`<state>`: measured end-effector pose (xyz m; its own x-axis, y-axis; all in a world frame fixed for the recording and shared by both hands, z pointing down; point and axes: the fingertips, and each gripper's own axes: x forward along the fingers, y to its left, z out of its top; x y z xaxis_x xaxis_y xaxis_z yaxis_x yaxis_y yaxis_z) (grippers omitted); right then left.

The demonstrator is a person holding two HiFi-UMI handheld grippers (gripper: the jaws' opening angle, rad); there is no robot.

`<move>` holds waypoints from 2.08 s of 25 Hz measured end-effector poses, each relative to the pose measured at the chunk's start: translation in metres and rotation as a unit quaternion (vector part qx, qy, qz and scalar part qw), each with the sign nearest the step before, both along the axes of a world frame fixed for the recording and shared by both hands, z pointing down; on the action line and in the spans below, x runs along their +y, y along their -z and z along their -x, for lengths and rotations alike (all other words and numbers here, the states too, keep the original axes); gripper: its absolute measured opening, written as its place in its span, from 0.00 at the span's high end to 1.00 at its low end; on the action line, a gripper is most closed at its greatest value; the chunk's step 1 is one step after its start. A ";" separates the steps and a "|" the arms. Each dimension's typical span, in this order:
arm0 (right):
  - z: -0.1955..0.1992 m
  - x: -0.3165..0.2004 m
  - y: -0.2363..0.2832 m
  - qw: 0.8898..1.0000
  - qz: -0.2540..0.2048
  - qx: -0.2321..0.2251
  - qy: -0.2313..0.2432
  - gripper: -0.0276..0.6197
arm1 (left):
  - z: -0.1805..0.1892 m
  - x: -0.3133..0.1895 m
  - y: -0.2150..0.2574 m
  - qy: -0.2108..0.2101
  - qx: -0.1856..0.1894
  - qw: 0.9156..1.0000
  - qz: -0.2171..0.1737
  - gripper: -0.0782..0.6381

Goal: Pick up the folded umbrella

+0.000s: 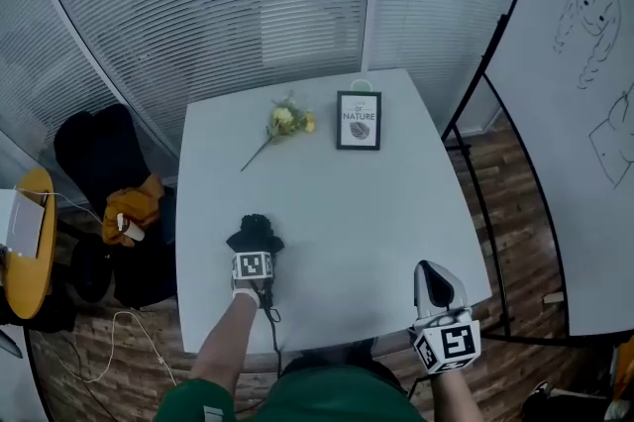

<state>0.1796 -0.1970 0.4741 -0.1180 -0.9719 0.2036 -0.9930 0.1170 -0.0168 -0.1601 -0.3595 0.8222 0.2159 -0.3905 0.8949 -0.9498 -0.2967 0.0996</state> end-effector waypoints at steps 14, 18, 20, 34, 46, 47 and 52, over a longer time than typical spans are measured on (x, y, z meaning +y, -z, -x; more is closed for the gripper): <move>0.007 -0.005 0.003 0.999 -0.002 -0.010 0.036 0.95 | 0.006 0.017 0.009 0.018 0.074 0.997 0.011 0.48; 0.020 -0.008 0.010 0.999 -0.006 -0.004 0.054 0.95 | 0.003 0.041 0.019 0.023 0.122 0.992 0.013 0.48; 0.027 -0.011 0.016 0.998 -0.010 -0.004 0.064 0.95 | 0.000 0.049 0.030 0.027 0.145 0.989 0.005 0.48; 0.056 -0.035 0.053 0.992 -0.047 -0.033 0.112 0.95 | -0.047 0.055 0.213 -0.017 0.298 0.941 -0.159 0.49; 0.066 -0.048 0.079 0.987 -0.082 -0.054 0.129 0.95 | -0.087 0.067 0.358 -0.091 0.332 0.888 -0.305 0.48; 0.066 -0.049 0.080 0.987 -0.084 -0.055 0.129 0.95 | -0.089 0.069 0.369 -0.098 0.332 0.882 -0.318 0.48; 0.063 -0.045 0.082 0.986 -0.088 -0.058 0.125 0.95 | -0.098 0.080 0.414 -0.131 0.334 0.857 -0.369 0.48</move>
